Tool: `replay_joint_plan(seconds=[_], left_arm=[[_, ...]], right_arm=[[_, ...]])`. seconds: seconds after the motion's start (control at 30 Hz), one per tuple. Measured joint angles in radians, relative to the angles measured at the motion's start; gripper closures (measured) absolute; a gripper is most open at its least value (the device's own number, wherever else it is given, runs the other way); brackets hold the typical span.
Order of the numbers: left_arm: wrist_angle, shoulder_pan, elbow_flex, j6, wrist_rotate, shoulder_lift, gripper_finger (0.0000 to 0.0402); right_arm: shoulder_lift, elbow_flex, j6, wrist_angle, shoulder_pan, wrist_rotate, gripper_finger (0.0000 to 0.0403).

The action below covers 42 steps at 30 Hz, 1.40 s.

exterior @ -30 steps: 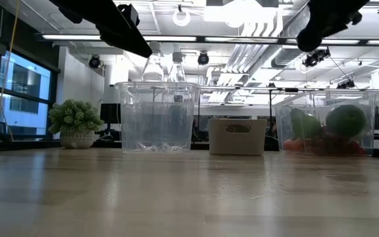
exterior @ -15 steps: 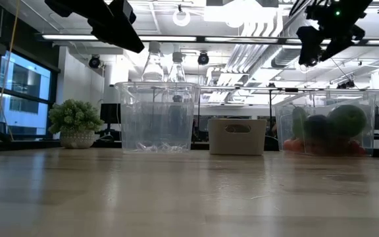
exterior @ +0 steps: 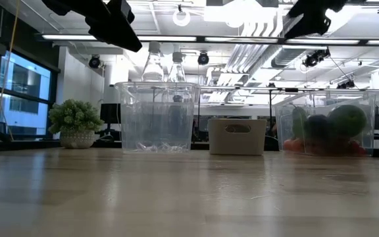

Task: Pick & Place Food Item
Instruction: Put the orange bottle into the left transparent bin

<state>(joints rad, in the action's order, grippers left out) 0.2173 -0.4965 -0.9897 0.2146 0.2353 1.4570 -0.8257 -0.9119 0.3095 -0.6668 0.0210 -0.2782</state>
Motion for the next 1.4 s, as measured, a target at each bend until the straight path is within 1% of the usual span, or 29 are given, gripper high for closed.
replay_joint_plan(seconds=[0.07,0.13,0.23,0.3,0.43,0.5,0.63,0.77,0.83,0.9,1.0,1.1,1.17,1.23,1.33,1.4], left_arm=[[0.000,0.000,0.000,0.000,-0.001,0.000,0.0113],[0.000,0.000,0.000,0.000,-0.001,0.000,0.0113],[0.000,0.000,0.000,0.000,-0.001,0.000,0.0113],[0.000,0.000,0.000,-0.002,0.000,0.000,0.0113],[-0.002,0.000,0.000,0.000,0.000,0.000,0.0113],[-0.001,0.000,0.000,0.010,0.000,0.000,0.0113],[-0.001,-0.007,0.000,0.019,0.001,0.000,0.0113],[-0.001,-0.010,0.000,0.019,0.000,0.000,0.0113],[-0.001,-0.010,0.000,0.020,0.000,0.000,0.0113],[-0.001,-0.010,0.000,0.022,0.001,0.000,0.0113],[-0.001,-0.010,0.000,0.022,0.001,0.000,0.0113],[-0.001,-0.010,0.000,0.022,0.001,0.000,0.0113],[-0.001,-0.010,0.000,0.022,0.001,0.000,0.0113],[-0.001,-0.010,0.000,0.022,0.001,0.000,0.0113],[-0.001,-0.010,0.000,0.022,0.001,0.000,0.0113],[-0.001,-0.010,0.000,0.022,0.001,0.000,0.0113]], right_arm=[[0.000,0.000,-0.010,-0.012,0.073,0.076,0.0069],[-0.013,0.000,-0.016,-0.001,0.143,0.107,0.0067],[-0.048,0.000,0.009,0.047,0.254,0.082,0.0066],[-0.062,0.001,0.060,0.072,0.317,0.034,0.0066],[-0.136,-0.001,0.172,0.151,0.392,-0.002,0.0064],[-0.184,0.001,0.185,0.188,0.398,-0.001,0.0064],[-0.253,0.000,0.187,0.305,0.397,0.050,0.0061],[-0.346,0.000,0.206,0.372,0.398,0.017,0.0043],[-0.384,0.001,0.205,0.413,0.391,0.030,0.0033],[-0.411,0.000,0.186,0.440,0.378,0.064,0.0026],[-0.431,0.000,0.177,0.455,0.354,0.152,0.0020],[-0.431,0.000,0.101,0.456,0.332,0.207,0.0018],[-0.429,0.000,0.013,0.449,0.334,0.184,0.0018],[-0.415,0.000,-0.030,0.433,0.349,0.140,0.0019],[-0.388,-0.001,-0.018,0.418,0.367,0.096,0.0019],[-0.378,-0.004,0.028,0.345,0.388,0.093,0.0019]])
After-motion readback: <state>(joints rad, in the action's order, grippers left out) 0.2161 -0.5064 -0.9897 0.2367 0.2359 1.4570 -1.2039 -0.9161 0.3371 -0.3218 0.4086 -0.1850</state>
